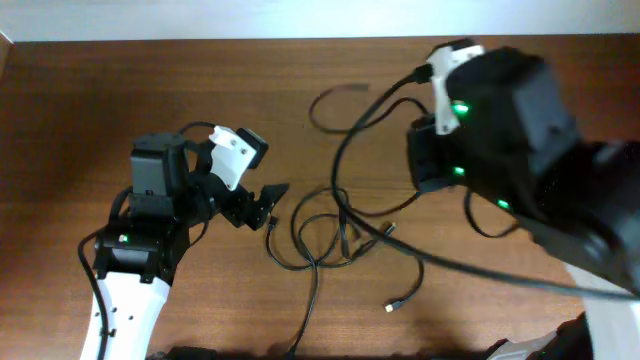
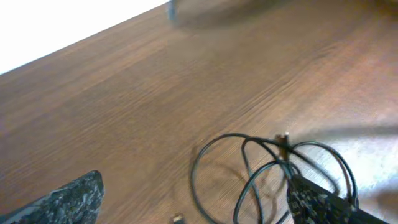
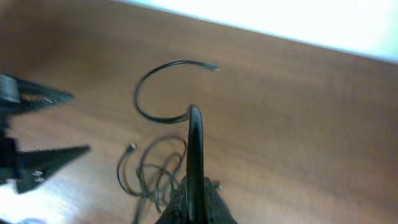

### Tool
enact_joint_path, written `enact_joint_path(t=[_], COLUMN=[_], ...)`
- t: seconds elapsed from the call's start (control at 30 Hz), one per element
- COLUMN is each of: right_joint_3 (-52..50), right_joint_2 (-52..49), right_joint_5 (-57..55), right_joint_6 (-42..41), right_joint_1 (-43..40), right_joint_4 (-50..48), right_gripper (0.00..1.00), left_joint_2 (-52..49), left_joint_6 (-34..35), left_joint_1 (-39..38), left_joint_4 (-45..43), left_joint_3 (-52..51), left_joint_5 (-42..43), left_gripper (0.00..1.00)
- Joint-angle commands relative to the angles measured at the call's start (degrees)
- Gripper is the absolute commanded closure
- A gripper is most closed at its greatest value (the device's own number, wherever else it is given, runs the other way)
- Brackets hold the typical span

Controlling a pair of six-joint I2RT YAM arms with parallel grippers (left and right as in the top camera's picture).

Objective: Untangle cables

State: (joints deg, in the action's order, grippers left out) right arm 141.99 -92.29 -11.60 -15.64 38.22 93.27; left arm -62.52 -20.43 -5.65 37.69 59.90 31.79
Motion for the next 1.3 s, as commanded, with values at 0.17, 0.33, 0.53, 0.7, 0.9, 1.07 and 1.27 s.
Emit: enact_joint_path(t=[0.17, 0.33, 0.53, 0.7, 0.9, 1.07, 1.27], right_joint_3=[8.3, 8.2, 7.9, 7.9, 5.7, -3.7, -3.8], right_joint_2=[0.3, -3.2, -15.3, -30.9, -40.7, -41.3, -41.3], right_joint_5=[-42.4, -21.3, 17.9, 29.1, 23.2, 24.9, 31.2], right_joint_6=[0.0, 0.4, 8.1, 6.5, -0.4, -4.5, 1.7], right_joint_1=[-1.0, -27.8, -63.4, -78.4, -91.2, -96.9, -93.3], right_joint_4=[-2.0, -3.2, -9.2, -10.1, -3.7, -4.1, -1.0], right_gripper=[0.96, 0.96, 0.96, 0.96, 0.96, 0.77, 0.01], left_joint_2=[0.4, 0.4, 0.4, 0.4, 0.4, 0.4, 0.4], left_joint_6=[0.2, 0.2, -0.6, -0.9, -0.9, -0.9, -0.9], left_joint_1=[0.0, 0.0, 0.0, 0.0, 0.0, 0.0, 0.0], left_joint_4=[0.6, 0.6, 3.0, 5.9, 7.3, 7.9, 8.1], left_joint_3=[0.2, 0.2, 0.2, 0.2, 0.2, 0.2, 0.2], left_joint_5=[4.5, 4.2, 4.2, 4.2, 4.2, 4.3, 4.3], left_gripper=[0.08, 0.12, 0.13, 0.15, 0.16, 0.16, 0.25])
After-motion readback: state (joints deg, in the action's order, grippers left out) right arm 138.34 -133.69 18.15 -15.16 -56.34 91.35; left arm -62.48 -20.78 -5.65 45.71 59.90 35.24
